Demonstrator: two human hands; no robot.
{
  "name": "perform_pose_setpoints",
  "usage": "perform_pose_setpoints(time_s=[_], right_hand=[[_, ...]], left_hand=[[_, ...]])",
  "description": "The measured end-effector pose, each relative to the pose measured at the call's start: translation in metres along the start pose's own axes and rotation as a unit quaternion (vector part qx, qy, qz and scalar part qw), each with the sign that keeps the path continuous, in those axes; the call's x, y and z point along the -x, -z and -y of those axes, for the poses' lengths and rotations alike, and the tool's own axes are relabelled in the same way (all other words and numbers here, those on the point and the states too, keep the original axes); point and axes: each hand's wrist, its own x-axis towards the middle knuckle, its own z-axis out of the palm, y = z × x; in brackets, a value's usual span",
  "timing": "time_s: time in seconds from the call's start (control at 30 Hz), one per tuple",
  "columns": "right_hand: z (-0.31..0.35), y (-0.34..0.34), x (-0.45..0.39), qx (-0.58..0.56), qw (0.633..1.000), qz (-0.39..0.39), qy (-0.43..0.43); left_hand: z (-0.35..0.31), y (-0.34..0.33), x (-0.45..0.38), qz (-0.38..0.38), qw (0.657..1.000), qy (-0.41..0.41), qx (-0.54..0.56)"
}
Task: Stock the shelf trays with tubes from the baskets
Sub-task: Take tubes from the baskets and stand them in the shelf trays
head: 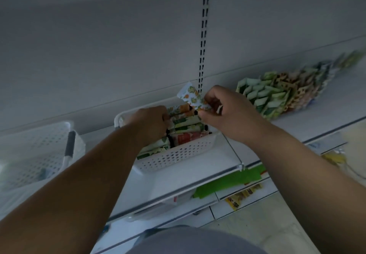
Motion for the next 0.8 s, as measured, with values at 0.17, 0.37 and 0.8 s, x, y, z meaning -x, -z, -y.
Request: perform_pose_setpoints(time_s=[0.17, 0.37, 0.8], right_hand=[[0.001, 0.001, 0.005, -0.022, 0.999, -0.009, -0.027], [0.001, -0.005, 0.012, -0.057, 0.997, -0.01, -0.054], [-0.012, 0.021, 0.042, -0.273, 0.953, -0.065, -0.118]], left_hand=[[-0.004, 0.002, 0.001, -0.004, 0.998, -0.026, 0.049], [-0.008, 0.0, -0.001, -0.015, 0.998, -0.067, 0.012], [-0.082, 0.01, 0.088, -0.301, 0.849, -0.039, 0.433]])
